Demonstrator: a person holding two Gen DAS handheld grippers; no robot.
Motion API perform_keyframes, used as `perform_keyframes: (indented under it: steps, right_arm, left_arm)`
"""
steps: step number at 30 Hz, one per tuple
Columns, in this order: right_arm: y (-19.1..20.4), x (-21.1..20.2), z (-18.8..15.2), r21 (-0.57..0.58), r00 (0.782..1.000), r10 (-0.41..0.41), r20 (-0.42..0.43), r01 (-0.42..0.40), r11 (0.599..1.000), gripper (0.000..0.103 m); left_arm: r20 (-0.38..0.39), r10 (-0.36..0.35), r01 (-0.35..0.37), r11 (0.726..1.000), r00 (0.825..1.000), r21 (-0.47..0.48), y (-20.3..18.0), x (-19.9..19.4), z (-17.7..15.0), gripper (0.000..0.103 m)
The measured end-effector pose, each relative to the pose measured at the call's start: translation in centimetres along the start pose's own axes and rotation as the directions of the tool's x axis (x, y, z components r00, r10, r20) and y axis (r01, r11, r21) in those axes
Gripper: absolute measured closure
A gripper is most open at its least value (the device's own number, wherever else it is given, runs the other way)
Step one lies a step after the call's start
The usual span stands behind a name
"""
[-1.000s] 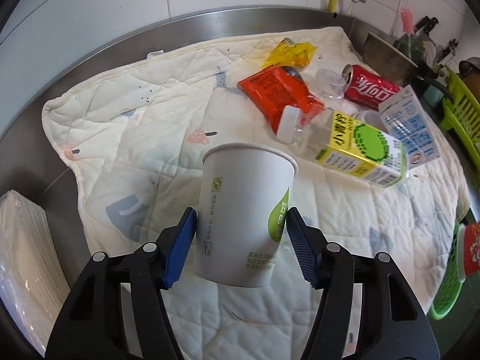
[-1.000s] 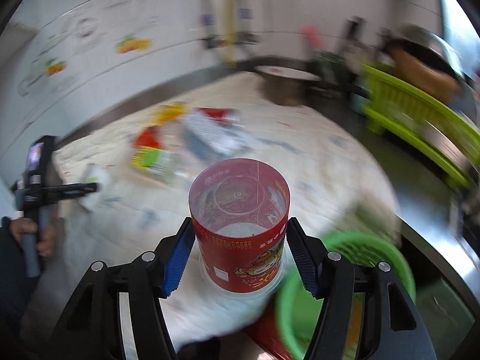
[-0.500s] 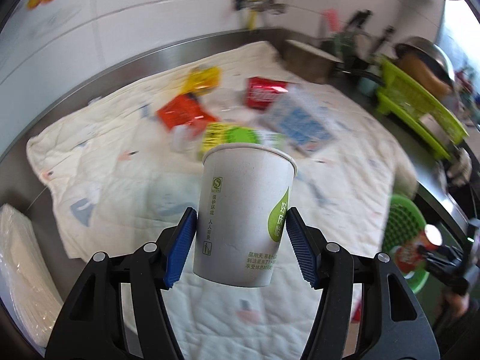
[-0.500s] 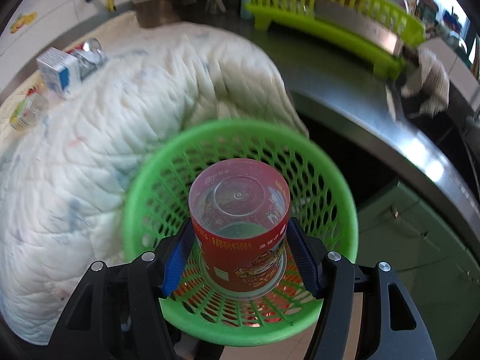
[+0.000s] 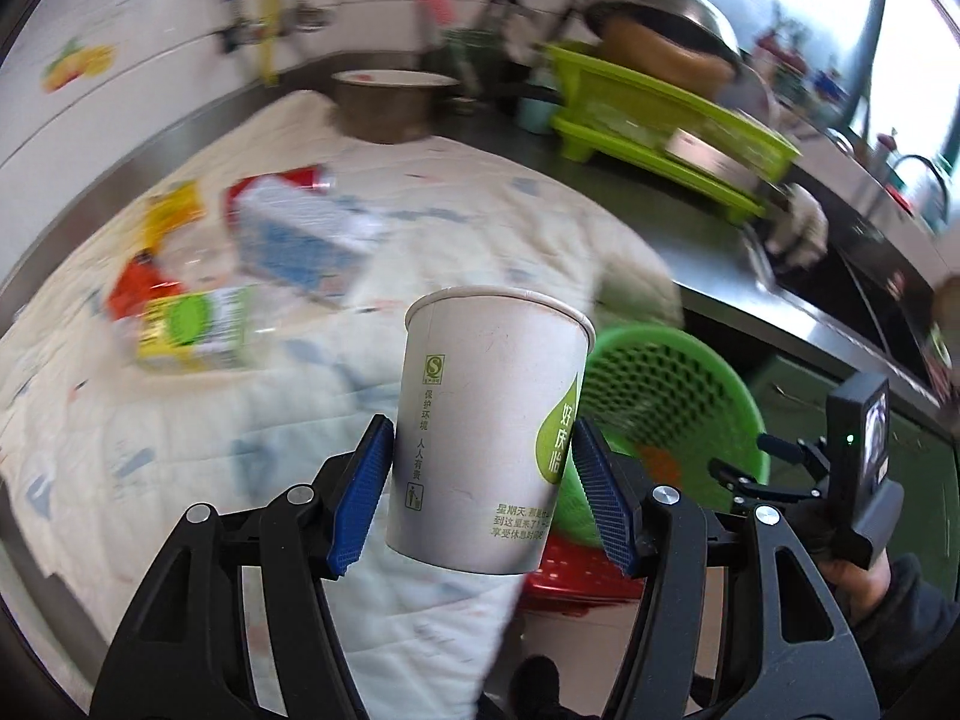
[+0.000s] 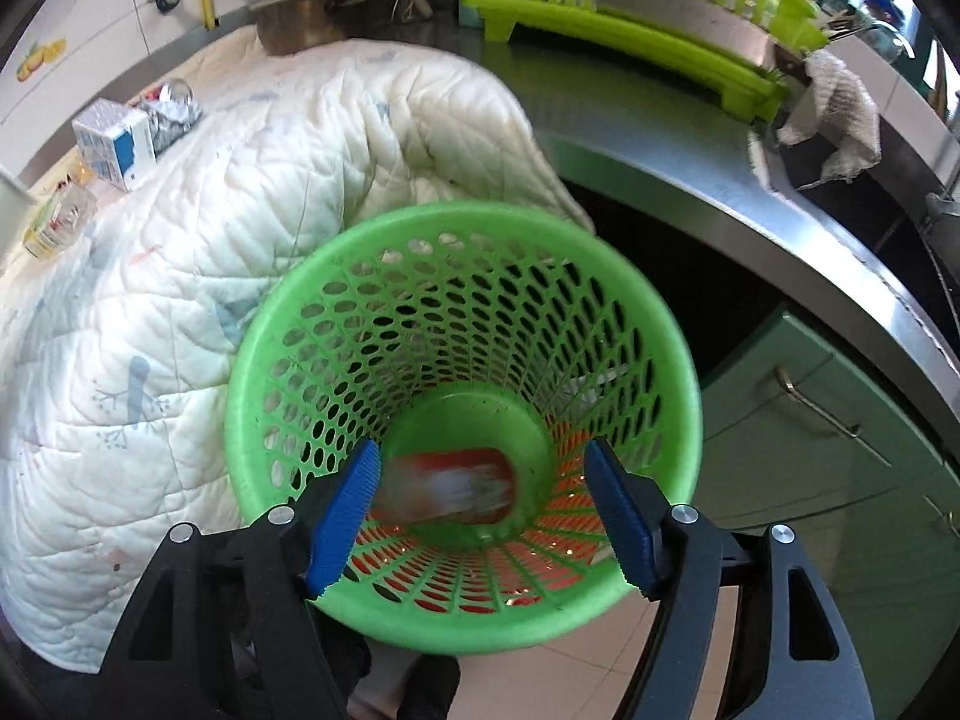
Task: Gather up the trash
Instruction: 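Carry both items over the green basket and open both grippers to drop them, then move both grippers back over the mat toward the remaining items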
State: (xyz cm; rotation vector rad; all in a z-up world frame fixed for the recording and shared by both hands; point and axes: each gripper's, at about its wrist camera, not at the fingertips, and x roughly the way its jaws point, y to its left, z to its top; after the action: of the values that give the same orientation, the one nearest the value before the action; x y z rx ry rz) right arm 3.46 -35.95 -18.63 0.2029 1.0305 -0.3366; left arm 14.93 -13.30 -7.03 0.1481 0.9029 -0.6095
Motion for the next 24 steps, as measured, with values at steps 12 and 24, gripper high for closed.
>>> perform_keyframes:
  steps: [12,24]
  right_arm:
    - [-3.6,-7.6,-0.7,0.074,0.990,-0.030,0.139,0.020,0.997,0.024]
    - [-4.1,-10.5,-1.3,0.089,0.981,-0.045,0.191,0.029,0.996,0.023]
  left_arm:
    - [-0.124,-0.103,0.123,0.980,0.987,0.159,-9.7,6.5,-0.2,0.040]
    - [-0.164,-0.148,0.175,0.970,0.975,0.167,-12.4,8.9,-0.4,0.022]
